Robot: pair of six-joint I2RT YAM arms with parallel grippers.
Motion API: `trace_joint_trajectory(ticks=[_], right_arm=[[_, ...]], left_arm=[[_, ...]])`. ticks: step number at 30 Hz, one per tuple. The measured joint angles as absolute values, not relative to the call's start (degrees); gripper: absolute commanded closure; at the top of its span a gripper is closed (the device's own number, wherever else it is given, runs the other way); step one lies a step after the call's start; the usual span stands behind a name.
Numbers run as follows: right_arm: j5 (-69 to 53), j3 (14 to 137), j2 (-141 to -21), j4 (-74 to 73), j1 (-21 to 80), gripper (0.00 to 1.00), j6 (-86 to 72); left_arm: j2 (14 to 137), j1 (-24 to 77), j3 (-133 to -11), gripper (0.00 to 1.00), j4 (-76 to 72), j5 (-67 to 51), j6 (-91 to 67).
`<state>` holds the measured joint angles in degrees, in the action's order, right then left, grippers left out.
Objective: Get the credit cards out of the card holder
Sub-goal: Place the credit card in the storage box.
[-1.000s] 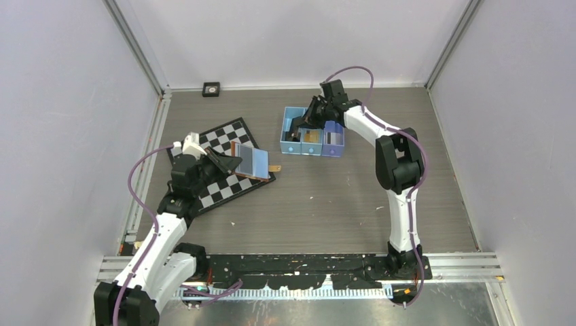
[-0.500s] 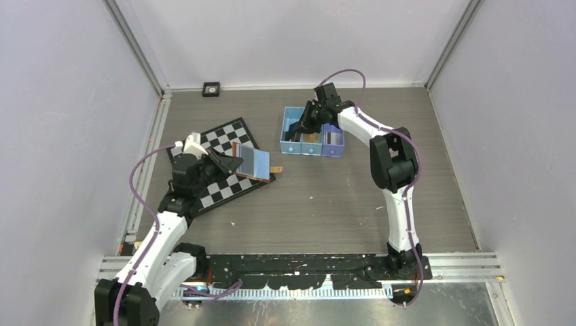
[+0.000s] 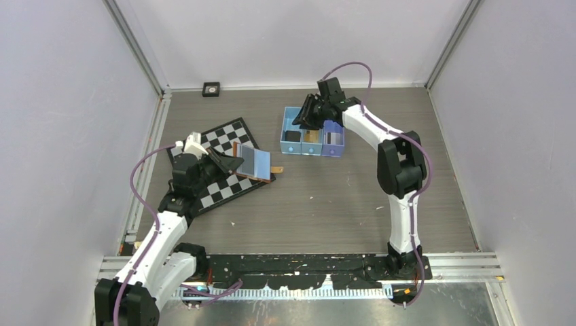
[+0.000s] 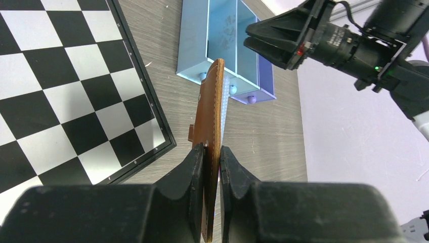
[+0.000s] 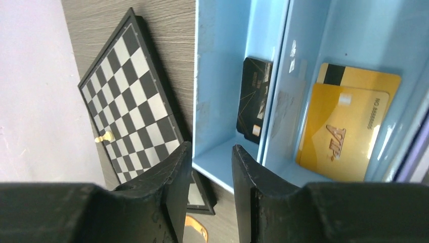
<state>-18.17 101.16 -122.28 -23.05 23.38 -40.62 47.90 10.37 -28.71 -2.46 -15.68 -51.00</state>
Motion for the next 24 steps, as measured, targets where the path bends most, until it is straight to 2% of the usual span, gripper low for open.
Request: trace_joint_trajectory(ticks=[11,12,14,16,24], right_arm=[[-14.96,89.41,-103.68,-24.8,26.39,0.55,-38.79],[-14.52,87.53,-101.21,-24.86,27.2,0.54,-38.35],[-13.65,83.09,-95.77,-24.71,28.84,0.53,-37.47],[-12.53,77.38,-89.69,-23.29,30.41,0.52,-36.93],[-9.78,54.85,-71.64,-14.59,32.12,0.49,-37.3]], left_arm=[[49.04,10.37,-28.71,1.0,-4.47,-17.1,-52.12],[49.39,10.37,-28.69,0.95,-4.93,-17.37,-52.27],[50.33,10.37,-28.69,0.93,-6.22,-18.24,-52.56],[51.24,10.37,-28.64,1.0,-7.38,-19.05,-52.73],[53.91,10.37,-27.27,1.0,-10.39,-19.79,-53.8]])
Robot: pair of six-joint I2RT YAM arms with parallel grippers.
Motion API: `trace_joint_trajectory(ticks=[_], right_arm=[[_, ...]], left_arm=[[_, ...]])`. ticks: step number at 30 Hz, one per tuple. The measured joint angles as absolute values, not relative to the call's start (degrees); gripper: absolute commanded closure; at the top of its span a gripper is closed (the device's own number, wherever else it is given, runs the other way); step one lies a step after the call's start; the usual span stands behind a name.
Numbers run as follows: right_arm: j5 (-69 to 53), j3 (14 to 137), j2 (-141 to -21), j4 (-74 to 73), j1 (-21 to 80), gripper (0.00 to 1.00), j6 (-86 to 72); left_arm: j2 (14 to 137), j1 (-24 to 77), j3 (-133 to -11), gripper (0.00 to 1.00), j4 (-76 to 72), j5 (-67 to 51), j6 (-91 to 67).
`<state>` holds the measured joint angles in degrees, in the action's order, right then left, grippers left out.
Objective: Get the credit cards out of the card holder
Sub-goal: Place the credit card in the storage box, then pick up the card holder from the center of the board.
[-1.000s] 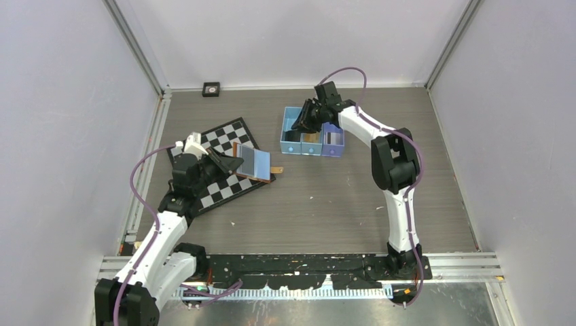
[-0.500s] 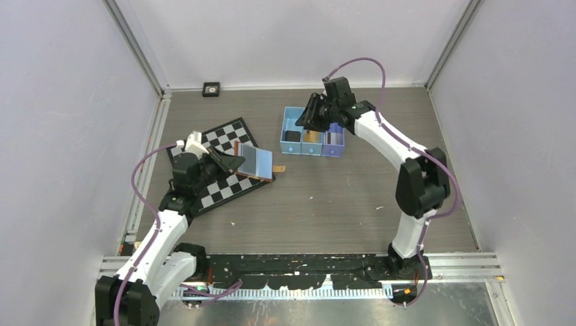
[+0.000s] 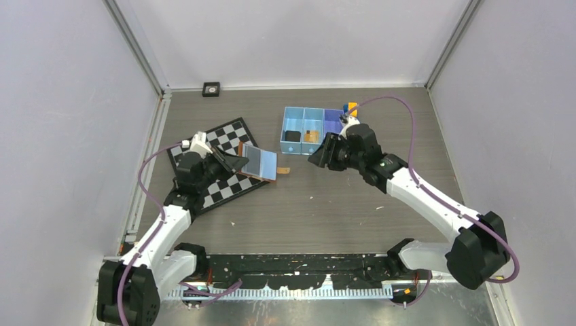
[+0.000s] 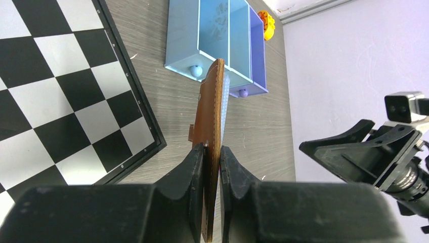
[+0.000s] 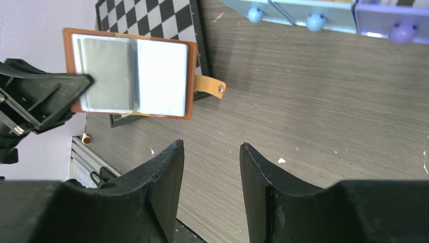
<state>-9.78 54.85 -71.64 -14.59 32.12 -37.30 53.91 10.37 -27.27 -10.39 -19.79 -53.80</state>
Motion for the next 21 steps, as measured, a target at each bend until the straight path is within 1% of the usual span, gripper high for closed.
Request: trace_joint_trajectory(ticks=[5,7,9,11,13,17,21], right_arm=[[-7.81,46.76,-67.2,-10.24,31.92,0.44,-37.71],[-6.31,45.5,-66.15,-10.28,31.66,0.29,-37.78],[-4.64,45.19,-65.49,-10.15,31.33,0.24,-38.3],[-3.01,44.49,-64.58,-8.97,30.46,0.13,-39.35],[-1.67,42.74,-62.96,-7.42,28.69,0.07,-41.12],[-0.32,38.54,-59.81,-4.64,25.45,0.05,-44.12],[-0.08,36.62,-59.07,-3.07,24.64,0.05,-45.41]], left_arm=[[53.82,10.37,-26.61,1.0,-10.57,-19.07,-53.95],[53.58,10.37,-26.37,1.0,-10.68,-18.68,-54.13],[53.21,10.37,-26.06,1.0,-10.76,-18.11,-54.61],[52.8,10.37,-25.78,1.0,-10.76,-17.21,-55.16],[52.49,10.37,-25.41,1.0,-11.0,-16.14,-55.9],[52.38,10.37,-22.28,1.0,-14.92,-14.94,-58.59],[52.56,10.37,-17.8,1.0,-18.59,-14.24,-61.78]])
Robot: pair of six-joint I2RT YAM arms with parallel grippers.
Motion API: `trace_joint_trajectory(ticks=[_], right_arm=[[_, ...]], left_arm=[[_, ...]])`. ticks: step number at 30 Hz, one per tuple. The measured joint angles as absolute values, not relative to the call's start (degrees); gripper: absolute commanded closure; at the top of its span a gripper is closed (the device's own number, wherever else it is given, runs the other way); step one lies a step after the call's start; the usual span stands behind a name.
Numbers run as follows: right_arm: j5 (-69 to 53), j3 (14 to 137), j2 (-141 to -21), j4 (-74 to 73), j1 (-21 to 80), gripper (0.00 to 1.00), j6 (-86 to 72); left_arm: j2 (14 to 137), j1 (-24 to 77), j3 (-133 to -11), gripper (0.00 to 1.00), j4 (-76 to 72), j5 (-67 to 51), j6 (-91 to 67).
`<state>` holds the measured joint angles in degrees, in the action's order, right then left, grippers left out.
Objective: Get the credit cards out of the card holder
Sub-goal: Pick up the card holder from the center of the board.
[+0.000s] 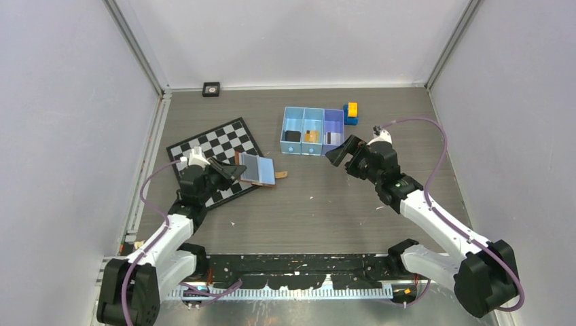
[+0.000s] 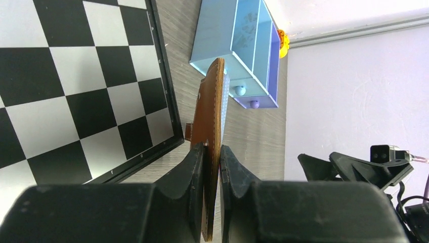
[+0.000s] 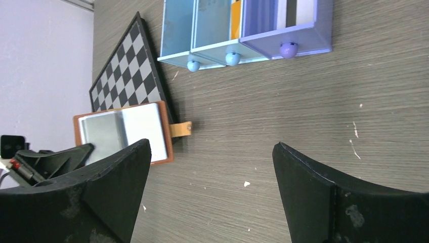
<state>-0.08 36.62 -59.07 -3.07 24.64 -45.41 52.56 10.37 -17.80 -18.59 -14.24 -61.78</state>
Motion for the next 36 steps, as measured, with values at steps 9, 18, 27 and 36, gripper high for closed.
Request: trace_joint_trajectory(ticks=[9,18,27,36], right_arm=[[-6.17,35.35,-59.22,2.92,24.64,0.05,-45.28],[-10.41,35.29,-63.7,6.68,28.42,0.06,-44.88],[-9.02,36.84,-72.75,8.23,36.99,0.07,-41.01],[-9.23,43.64,-89.45,7.68,41.65,0.3,-40.51]], left_arm=[[54.0,10.66,-17.76,1.0,-21.37,-21.8,-60.27],[60.27,20.14,-18.85,1.0,-25.17,-23.97,-57.45],[75.92,24.23,-20.34,1.0,-32.47,-22.33,-57.47],[83.81,26.37,-22.74,1.0,-35.18,-20.49,-57.49]])
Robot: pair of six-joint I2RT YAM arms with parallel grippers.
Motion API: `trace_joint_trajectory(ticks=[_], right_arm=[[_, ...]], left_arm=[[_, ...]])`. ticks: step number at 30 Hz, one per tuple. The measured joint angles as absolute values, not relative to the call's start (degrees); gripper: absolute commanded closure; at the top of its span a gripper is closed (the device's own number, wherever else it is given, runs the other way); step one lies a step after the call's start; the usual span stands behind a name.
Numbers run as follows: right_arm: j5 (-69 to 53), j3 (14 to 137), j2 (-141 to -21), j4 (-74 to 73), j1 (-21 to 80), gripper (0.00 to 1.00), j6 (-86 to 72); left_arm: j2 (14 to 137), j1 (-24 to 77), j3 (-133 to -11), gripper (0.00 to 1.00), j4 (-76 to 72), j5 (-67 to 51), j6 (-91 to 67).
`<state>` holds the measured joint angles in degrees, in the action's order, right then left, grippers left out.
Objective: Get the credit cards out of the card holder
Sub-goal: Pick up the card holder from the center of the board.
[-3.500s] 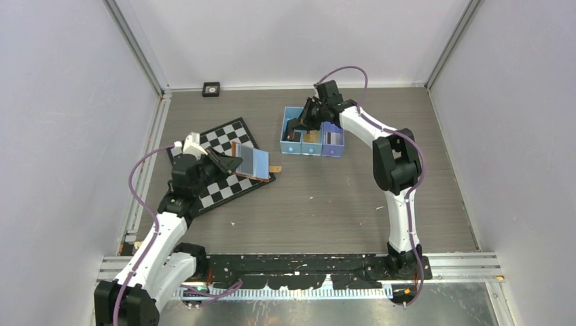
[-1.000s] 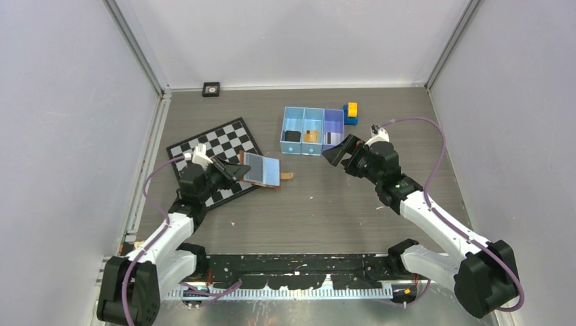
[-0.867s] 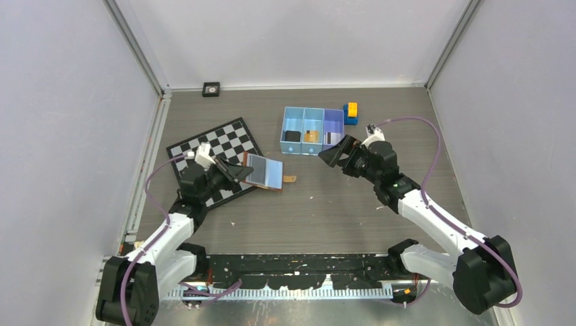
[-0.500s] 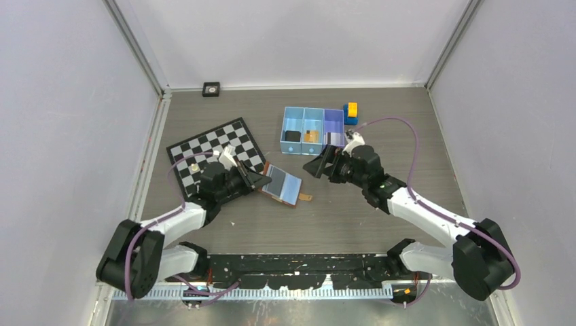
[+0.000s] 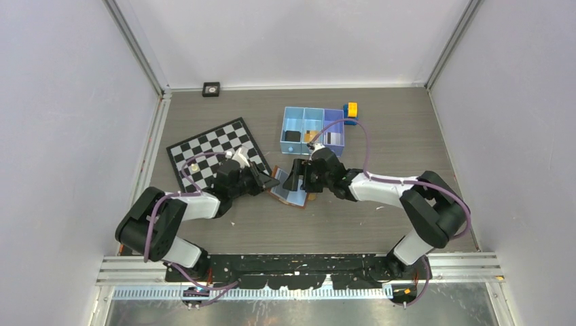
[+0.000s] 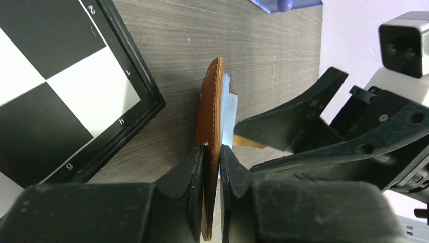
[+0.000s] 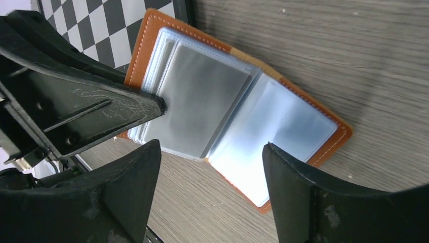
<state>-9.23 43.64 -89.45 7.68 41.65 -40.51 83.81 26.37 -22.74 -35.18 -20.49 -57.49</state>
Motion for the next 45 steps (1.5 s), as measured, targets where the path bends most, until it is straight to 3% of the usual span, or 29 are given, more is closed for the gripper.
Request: trace_joint_trajectory(ticks=[4,10,21,45], right_arm=[[-9.58,45.23,-92.31,7.73,42.39,0.5,-41.58],[-9.69,46.78,-96.09,7.68,42.15,0.55,-44.23],[-14.85,48.51,-101.43,9.72,38.48,0.74,-48.21],[-18.39,51.24,-104.86,9.34,37.63,0.79,-48.64]], left_arm=[[81.52,26.94,-24.32,1.0,-30.79,-17.43,-55.72],[77.73,27.05,-24.64,0.99,-26.22,-13.52,-53.89],[78.56,27.99,-27.27,0.84,-21.12,-12.51,-52.05],[80.58,28.18,-30.24,0.73,-18.52,-17.89,-51.55]])
